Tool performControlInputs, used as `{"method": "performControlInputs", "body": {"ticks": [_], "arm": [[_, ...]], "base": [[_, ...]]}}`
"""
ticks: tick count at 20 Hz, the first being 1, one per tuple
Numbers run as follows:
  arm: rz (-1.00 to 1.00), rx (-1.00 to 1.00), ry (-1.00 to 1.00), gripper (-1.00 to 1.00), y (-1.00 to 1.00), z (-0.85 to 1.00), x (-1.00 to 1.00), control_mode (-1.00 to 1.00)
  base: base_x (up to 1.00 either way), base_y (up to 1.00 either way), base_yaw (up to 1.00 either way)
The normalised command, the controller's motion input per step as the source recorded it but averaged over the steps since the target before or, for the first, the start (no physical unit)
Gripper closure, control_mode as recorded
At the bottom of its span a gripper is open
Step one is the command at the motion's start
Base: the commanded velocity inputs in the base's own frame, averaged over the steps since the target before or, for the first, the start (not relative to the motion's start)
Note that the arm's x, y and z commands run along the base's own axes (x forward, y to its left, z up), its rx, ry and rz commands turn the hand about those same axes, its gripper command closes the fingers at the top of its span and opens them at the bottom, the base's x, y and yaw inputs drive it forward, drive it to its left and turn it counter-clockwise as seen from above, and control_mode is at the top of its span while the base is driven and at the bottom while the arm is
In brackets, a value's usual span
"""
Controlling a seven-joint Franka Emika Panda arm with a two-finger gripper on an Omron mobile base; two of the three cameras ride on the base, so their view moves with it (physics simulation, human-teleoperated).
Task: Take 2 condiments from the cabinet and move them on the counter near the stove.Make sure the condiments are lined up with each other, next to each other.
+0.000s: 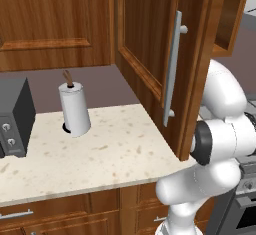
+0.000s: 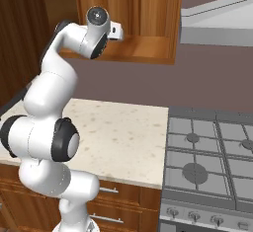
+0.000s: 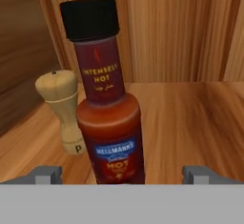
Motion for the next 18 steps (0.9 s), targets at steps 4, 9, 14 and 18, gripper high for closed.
{"method": "performControlInputs", "body": {"ticks": [4,9,14,18], "arm": [[0.01,0.0,0.0,-1.0,0.0,0.0,0.19,-1.0],[0.0,0.0,0.0,-1.0,0.0,0.0,0.17,-1.0],[0.0,0.0,0.0,-1.0,0.0,0.0,0.1,-1.0],[0.0,0.0,0.0,-1.0,0.0,0.0,0.08,-1.0]], "base": [[0.0,0.0,0.0],[0.0,0.0,0.0],[0.0,0.0,0.0],[0.0,0.0,0.0]]}}
